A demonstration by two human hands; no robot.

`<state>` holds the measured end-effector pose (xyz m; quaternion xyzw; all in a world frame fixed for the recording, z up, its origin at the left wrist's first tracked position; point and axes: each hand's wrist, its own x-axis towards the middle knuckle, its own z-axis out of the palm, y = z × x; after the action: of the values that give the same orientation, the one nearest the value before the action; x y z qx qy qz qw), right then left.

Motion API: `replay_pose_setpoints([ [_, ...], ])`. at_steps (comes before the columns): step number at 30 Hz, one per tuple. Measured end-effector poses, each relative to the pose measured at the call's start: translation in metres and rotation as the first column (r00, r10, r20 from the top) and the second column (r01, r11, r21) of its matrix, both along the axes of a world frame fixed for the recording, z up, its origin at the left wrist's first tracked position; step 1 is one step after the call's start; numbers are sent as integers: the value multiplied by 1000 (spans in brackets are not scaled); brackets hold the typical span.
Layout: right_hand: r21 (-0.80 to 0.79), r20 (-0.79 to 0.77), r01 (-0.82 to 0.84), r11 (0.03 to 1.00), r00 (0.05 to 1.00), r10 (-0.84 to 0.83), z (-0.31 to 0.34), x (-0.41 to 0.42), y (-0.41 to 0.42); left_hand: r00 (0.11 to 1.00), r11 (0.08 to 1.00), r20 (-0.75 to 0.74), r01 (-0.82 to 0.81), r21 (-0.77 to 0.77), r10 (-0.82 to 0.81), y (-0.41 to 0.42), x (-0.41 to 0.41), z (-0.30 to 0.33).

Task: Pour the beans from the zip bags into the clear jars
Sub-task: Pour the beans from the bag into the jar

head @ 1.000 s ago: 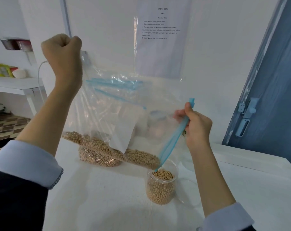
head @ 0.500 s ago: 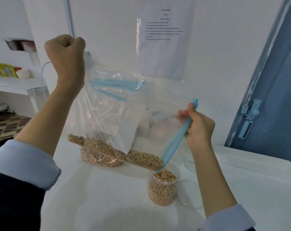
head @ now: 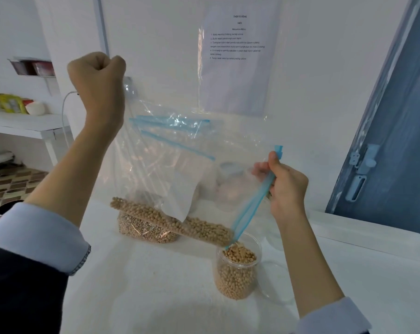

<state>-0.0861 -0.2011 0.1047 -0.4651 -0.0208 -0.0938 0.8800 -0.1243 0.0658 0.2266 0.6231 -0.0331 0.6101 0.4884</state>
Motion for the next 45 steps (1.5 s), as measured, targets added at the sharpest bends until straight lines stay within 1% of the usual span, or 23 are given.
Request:
replay_pose_setpoints([
  [3, -22, 18, -14, 1000, 1000, 14, 1, -2, 1, 999, 999, -14, -36, -6, 36, 1, -1, 0],
  [6, -10, 16, 10, 1000, 1000, -10, 5, -2, 0, 1000, 1000, 14, -2, -30, 2, 4, -3, 1],
  [9, -67, 48, -42, 997, 998, 45, 8, -7, 5, 1000, 999, 4, -20, -29, 20, 5, -3, 1],
  [13, -29, 24, -7, 1000, 1000, 7, 12, -7, 5, 999, 998, 21, -27, -52, 28, 8, -4, 0],
  [16, -63, 32, -50, 997, 998, 53, 12, -8, 5, 1000, 999, 19, -4, -50, 5, 6, -5, 2],
  [20, -21, 9, 9, 1000, 1000, -9, 12, -5, 2, 1000, 998, 21, -15, -53, 16, 3, -5, 3],
  [23, -91, 7, -28, 995, 1000, 29, 11, -7, 3, 1000, 1000, 9, -11, -28, 11, -1, -4, 3],
  [26, -47, -6, 18, 999, 1000, -18, 10, -6, 1, 1000, 1000, 14, -14, -22, 14, -4, -3, 0],
  [30, -87, -5, -21, 996, 1000, 21, 11, -7, 1, 1000, 1000, 14, 7, -20, -7, -6, -2, 1],
  [33, -40, -6, 1, 999, 1000, -2, 10, -5, 0, 1000, 999, 30, 2, -36, 0, -6, -2, 1],
  [36, -60, -15, -16, 998, 1000, 15, 9, -6, 1, 1000, 999, 15, -4, -35, 5, -8, -1, -1],
  [39, -25, -26, 51, 998, 998, -51, 5, -3, -2, 999, 998, 7, -42, -40, 43, -8, 0, -2],
  [42, -52, -31, 25, 998, 999, -27, 3, -2, -3, 999, 999, 18, -29, -23, 30, -12, 0, -2],
  [45, -33, -40, 59, 998, 997, -60, 3, 0, -7, 1000, 1000, 26, -14, -12, 15, -15, 2, -3],
])
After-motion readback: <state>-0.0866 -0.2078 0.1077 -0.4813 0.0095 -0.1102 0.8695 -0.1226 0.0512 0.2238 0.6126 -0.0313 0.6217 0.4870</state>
